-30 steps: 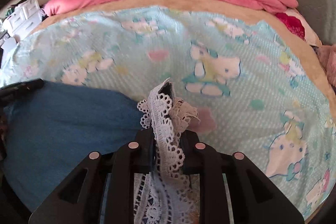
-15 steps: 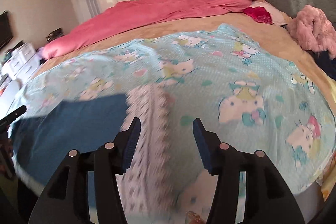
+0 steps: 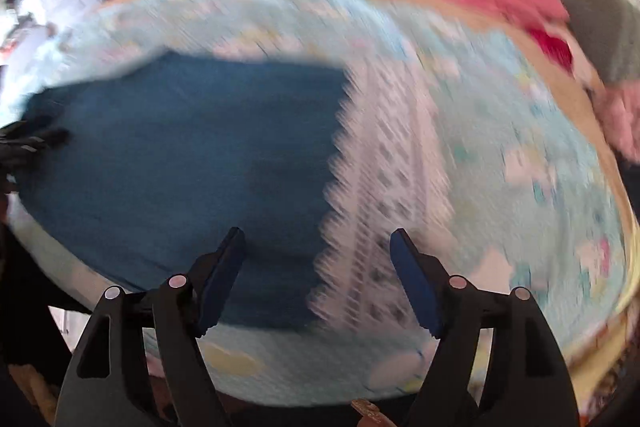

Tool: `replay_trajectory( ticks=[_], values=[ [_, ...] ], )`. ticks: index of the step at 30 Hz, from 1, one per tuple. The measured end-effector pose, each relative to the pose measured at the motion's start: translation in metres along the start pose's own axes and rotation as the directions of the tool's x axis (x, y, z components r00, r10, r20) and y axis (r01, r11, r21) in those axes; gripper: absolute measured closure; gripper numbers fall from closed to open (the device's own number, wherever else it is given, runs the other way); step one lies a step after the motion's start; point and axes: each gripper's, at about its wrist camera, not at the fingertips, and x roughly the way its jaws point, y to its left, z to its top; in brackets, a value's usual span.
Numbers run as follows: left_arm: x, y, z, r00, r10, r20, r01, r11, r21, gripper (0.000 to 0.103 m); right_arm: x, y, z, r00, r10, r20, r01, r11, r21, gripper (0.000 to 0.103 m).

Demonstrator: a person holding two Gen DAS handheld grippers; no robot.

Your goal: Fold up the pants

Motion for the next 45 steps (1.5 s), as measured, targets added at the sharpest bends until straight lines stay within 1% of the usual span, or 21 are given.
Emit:
replay_trajectory(
  ticks=[2,3,5,7,9,11,13,14,16,20,21,23,25,26,28,29,34,36,39,42,45],
  values=[
    [-0.003,0.002,0.002,1.0,-0.015,0.002,0.015,1.0,-0.008,0.009,-0.001,-0.015,-0.007,0.998,0.067,0.005,-0.067,0.996,0.064,0.029],
    [-0.002,0.003,0.002,1.0,-0.02,0.001,0.02,1.0,-0.014,0.009,-0.002,-0.017,-0.009,0.997,0.075,0.007,-0.075,0.994,0.075,0.029],
    [0.0,0.004,0.001,1.0,-0.026,0.006,0.026,1.0,-0.015,0.009,-0.002,-0.015,-0.011,0.998,0.065,0.007,-0.065,0.996,0.063,0.029],
    [0.001,0.001,-0.001,1.0,-0.011,0.016,0.011,1.0,0.009,0.009,0.0,-0.011,-0.011,0.999,0.042,0.005,-0.042,0.998,0.045,0.029],
    [-0.002,-0.002,-0.002,1.0,-0.008,0.019,0.008,1.0,0.014,0.009,0.0,-0.012,-0.01,0.999,0.042,0.005,-0.042,0.998,0.045,0.029],
    [-0.012,-0.002,0.0,0.999,-0.03,0.029,0.03,1.0,-0.003,0.009,-0.006,-0.015,-0.012,0.998,0.061,0.031,-0.062,0.996,0.064,0.029],
    [-0.026,-0.005,0.001,0.996,-0.07,0.06,0.071,0.997,-0.011,0.009,-0.02,-0.015,-0.014,0.993,0.082,0.081,-0.088,0.994,0.072,0.029],
    [-0.032,-0.009,0.001,0.995,-0.074,0.067,0.074,0.997,-0.004,0.009,-0.028,-0.013,-0.016,0.99,0.089,0.107,-0.097,0.993,0.068,0.029],
    [-0.044,-0.021,-0.001,0.994,-0.069,0.084,0.066,0.997,0.042,0.009,-0.041,-0.01,-0.017,0.986,0.079,0.144,-0.089,0.994,0.066,0.029],
    [-0.057,-0.05,-0.008,0.989,-0.11,0.095,0.098,0.987,0.123,0.009,-0.049,-0.001,-0.013,0.981,0.077,0.175,-0.089,0.994,0.062,0.028],
    [-0.057,-0.059,-0.01,0.989,-0.122,0.088,0.108,0.983,0.149,0.009,-0.047,0.005,-0.012,0.982,0.084,0.169,-0.095,0.994,0.055,0.024],
    [-0.051,-0.073,-0.016,0.99,-0.125,0.058,0.113,0.977,0.178,0.009,-0.041,0.012,-0.01,0.984,0.09,0.154,-0.097,0.994,0.042,0.023],
    [-0.041,-0.08,-0.025,0.991,-0.133,0.011,0.128,0.973,0.194,0.009,-0.032,0.024,-0.013,0.989,0.09,0.114,-0.093,0.995,0.021,0.023],
    [-0.038,-0.083,-0.029,0.992,-0.127,-0.004,0.125,0.971,0.205,0.009,-0.026,0.028,-0.015,0.992,0.083,0.09,-0.085,0.996,0.015,0.023],
    [-0.027,-0.087,-0.037,0.995,-0.095,-0.035,0.1,0.967,0.232,0.009,-0.012,0.029,-0.019,0.997,0.069,0.035,-0.07,0.997,0.026,0.023],
    [-0.023,-0.086,-0.039,0.995,-0.089,-0.045,0.097,0.967,0.236,0.009,-0.007,0.028,-0.021,0.997,0.068,0.023,-0.069,0.997,0.036,0.023],
    [-0.017,-0.083,-0.043,0.995,-0.097,-0.034,0.102,0.968,0.23,0.009,-0.006,0.034,-0.022,0.998,0.055,0.035,-0.056,0.998,0.021,0.018],
    [-0.02,-0.083,-0.043,0.995,-0.099,-0.031,0.104,0.969,0.223,0.009,-0.008,0.034,-0.022,0.997,0.065,0.045,-0.067,0.997,0.028,0.019],
    [-0.026,-0.084,-0.043,0.994,-0.104,-0.029,0.108,0.971,0.214,0.009,-0.02,0.026,-0.023,0.99,0.113,0.081,-0.119,0.99,0.075,0.019],
    [-0.037,-0.086,-0.041,0.992,-0.123,-0.023,0.125,0.971,0.203,0.009,-0.029,0.023,-0.023,0.989,0.108,0.1,-0.117,0.989,0.086,0.019],
    [-0.049,-0.092,-0.038,0.992,-0.128,0.002,0.124,0.969,0.213,0.009,-0.037,0.02,-0.023,0.986,0.117,0.123,-0.129,0.987,0.096,0.019]
  ],
)
